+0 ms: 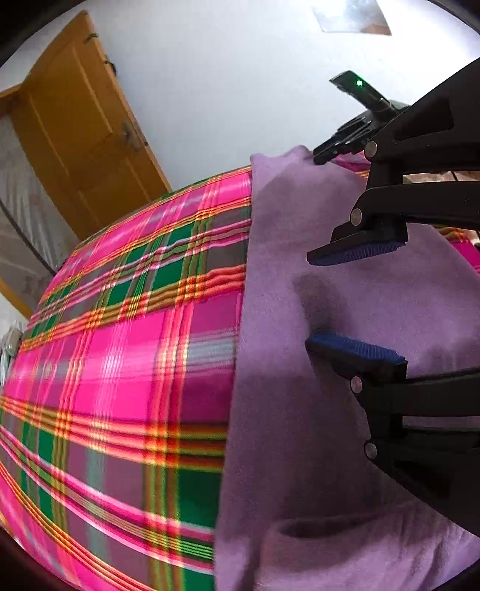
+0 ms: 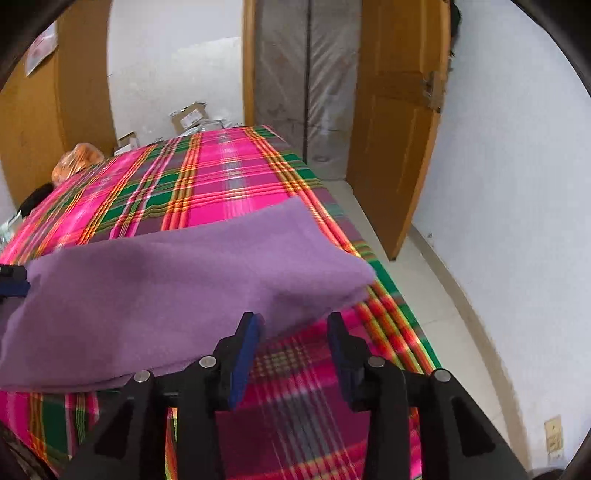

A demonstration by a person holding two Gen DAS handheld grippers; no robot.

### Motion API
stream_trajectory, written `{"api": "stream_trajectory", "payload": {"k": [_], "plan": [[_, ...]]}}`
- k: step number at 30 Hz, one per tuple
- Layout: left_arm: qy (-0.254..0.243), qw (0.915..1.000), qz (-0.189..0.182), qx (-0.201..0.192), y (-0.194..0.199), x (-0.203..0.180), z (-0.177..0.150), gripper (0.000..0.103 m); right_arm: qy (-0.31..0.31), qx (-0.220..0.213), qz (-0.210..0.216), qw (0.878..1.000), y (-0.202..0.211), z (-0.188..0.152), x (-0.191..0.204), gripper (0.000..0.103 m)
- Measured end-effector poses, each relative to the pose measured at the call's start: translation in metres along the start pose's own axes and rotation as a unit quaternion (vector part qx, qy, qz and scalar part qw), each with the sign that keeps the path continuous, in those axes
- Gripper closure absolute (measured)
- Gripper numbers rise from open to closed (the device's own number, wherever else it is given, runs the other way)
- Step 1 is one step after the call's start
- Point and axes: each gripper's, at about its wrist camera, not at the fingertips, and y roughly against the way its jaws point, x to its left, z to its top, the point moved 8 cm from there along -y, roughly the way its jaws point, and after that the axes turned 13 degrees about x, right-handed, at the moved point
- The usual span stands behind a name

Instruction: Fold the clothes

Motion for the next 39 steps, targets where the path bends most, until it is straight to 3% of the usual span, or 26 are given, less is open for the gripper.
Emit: {"api": "stream_trajectory", "payload": {"k": [3, 8, 16, 23, 33, 39], "plan": [[-0.011, 0.9999, -0.004, 0.007, -0.006, -0.01, 0.004, 0.064, -0.003, -0.023, -0.001, 1.0, 0.011, 0.008, -0.001, 0.064], [-0.039, 0.9986, 0.011, 0.035, -0.026, -0.03, 0.009, 0.064, -0.001, -0.046, 0.035, 0.998, 0.013, 0.036, 0.013, 0.064], [-0.043, 0.9981, 0.005, 0.044, -0.04, -0.043, 0.018, 0.064, 0.026, 0.018, 0.091, 0.995, -0.032, 0.065, 0.046, 0.067], [-0.047, 0.9979, 0.01, 0.044, -0.04, -0.045, 0.019, 0.063, 0.013, 0.044, 0.027, 0.999, -0.056, 0.081, 0.031, 0.073], [-0.051, 0.9977, 0.008, 0.045, -0.041, -0.046, 0.022, 0.063, 0.002, 0.038, 0.009, 0.999, -0.061, 0.092, 0.02, 0.078], [-0.055, 0.9976, -0.001, 0.042, -0.042, -0.046, 0.022, 0.063, -0.053, 0.021, -0.003, 0.998, -0.038, 0.089, -0.012, 0.076]]}}
